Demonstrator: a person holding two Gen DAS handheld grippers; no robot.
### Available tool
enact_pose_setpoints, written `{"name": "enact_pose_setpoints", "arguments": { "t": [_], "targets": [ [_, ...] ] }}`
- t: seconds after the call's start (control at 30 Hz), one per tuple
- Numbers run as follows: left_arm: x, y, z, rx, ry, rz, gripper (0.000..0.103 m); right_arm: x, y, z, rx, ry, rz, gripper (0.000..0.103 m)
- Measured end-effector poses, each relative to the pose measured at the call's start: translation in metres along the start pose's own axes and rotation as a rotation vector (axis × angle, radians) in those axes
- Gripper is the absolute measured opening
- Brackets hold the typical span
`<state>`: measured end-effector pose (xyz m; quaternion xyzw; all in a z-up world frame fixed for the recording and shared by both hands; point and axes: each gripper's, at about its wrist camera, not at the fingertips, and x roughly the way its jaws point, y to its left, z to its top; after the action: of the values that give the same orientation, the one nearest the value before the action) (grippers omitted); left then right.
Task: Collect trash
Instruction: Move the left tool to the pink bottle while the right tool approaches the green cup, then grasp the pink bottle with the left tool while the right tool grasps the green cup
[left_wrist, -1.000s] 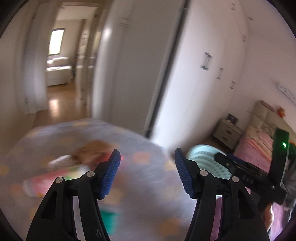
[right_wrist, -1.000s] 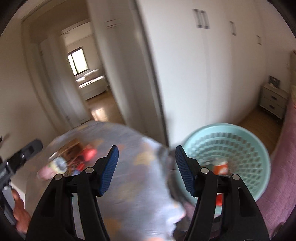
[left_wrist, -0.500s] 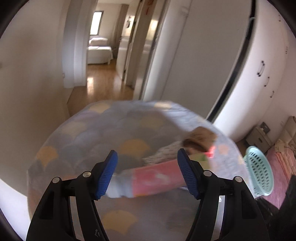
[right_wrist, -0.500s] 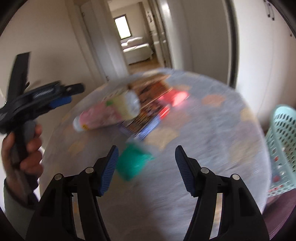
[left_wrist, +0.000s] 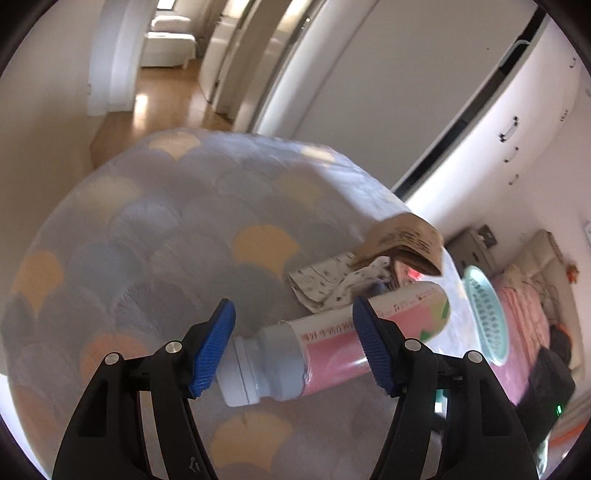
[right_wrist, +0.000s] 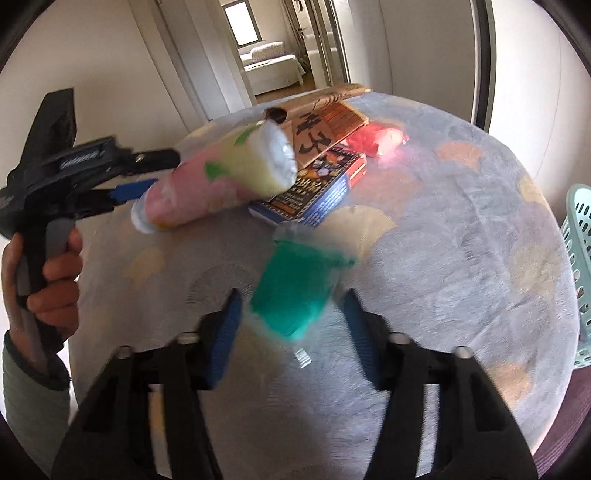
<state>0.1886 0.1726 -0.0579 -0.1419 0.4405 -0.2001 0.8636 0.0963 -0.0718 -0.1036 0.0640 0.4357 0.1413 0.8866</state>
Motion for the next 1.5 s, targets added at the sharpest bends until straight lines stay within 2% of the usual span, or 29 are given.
{"name": "enact_pose_setpoints", "arguments": {
  "t": [0.23, 0.47, 0.5, 0.53, 0.6, 0.7, 0.73, 0.87, 0.93, 1.0, 1.1, 1.2, 1.27, 1.33, 1.43, 1.5],
  "targets": [
    [-0.011, -0.021, -0.031, 0.099, 0.036, -0.04, 0.066, -0.006, -0.027, 0.003, 0.035, -0.001, -0.001, 0.037],
    [-0.011, -0.033, -0.058, 0.168, 0.08, 0.009, 0.067, -0.014, -0.045, 0.007, 0.054, -0.009, -0.008, 0.037],
    [-0.013, -0.034, -0.061, 0.169, 0.069, 0.036, 0.067, -0.016, -0.045, 0.007, 0.054, -0.013, -0.025, 0.037],
    [-0.017, -0.033, -0.063, 0.166, 0.051, 0.061, 0.067, -0.027, -0.044, 0.003, 0.073, -0.055, -0.071, 0.037],
    [-0.022, -0.031, -0.065, 0.151, 0.001, 0.087, 0.067, -0.053, -0.034, -0.011, 0.043, -0.144, -0.027, 0.037],
    [-0.027, -0.023, -0.074, 0.085, -0.054, 0.058, 0.067, -0.075, -0.008, -0.02, -0.067, -0.187, -0.003, 0.038],
    [-0.028, -0.022, -0.077, 0.065, -0.074, 0.042, 0.067, -0.079, -0.004, -0.021, -0.083, -0.192, 0.014, 0.038],
    [-0.029, -0.026, -0.083, 0.034, -0.137, 0.071, 0.065, -0.082, 0.0, -0.025, -0.081, -0.175, 0.066, 0.042],
    [-0.029, -0.03, -0.078, 0.034, -0.167, 0.109, 0.065, -0.083, -0.003, -0.027, -0.077, -0.168, 0.091, 0.042],
    [-0.027, -0.032, -0.07, 0.035, -0.191, 0.109, 0.067, -0.087, -0.001, -0.032, -0.077, -0.165, 0.122, 0.044],
    [-0.027, -0.032, -0.063, 0.022, -0.189, 0.114, 0.067, -0.092, 0.0, -0.037, -0.081, -0.158, 0.164, 0.053],
    [-0.046, -0.029, -0.076, -0.009, -0.215, 0.143, 0.067, -0.091, 0.007, -0.04, -0.129, -0.149, 0.173, 0.054],
    [-0.066, -0.027, -0.095, -0.059, -0.218, 0.213, 0.067, -0.093, 0.008, -0.045, -0.142, -0.15, 0.176, 0.055],
    [-0.084, -0.03, -0.114, -0.105, -0.208, 0.252, 0.067, -0.09, 0.003, -0.045, -0.127, -0.142, 0.184, 0.055],
    [-0.102, -0.044, -0.142, -0.151, -0.169, 0.243, 0.068, -0.083, -0.009, -0.043, -0.096, -0.137, 0.183, 0.055],
    [-0.108, -0.056, -0.157, -0.154, -0.139, 0.238, 0.076, -0.083, -0.017, -0.042, -0.076, -0.14, 0.187, 0.055]
  ]
}}
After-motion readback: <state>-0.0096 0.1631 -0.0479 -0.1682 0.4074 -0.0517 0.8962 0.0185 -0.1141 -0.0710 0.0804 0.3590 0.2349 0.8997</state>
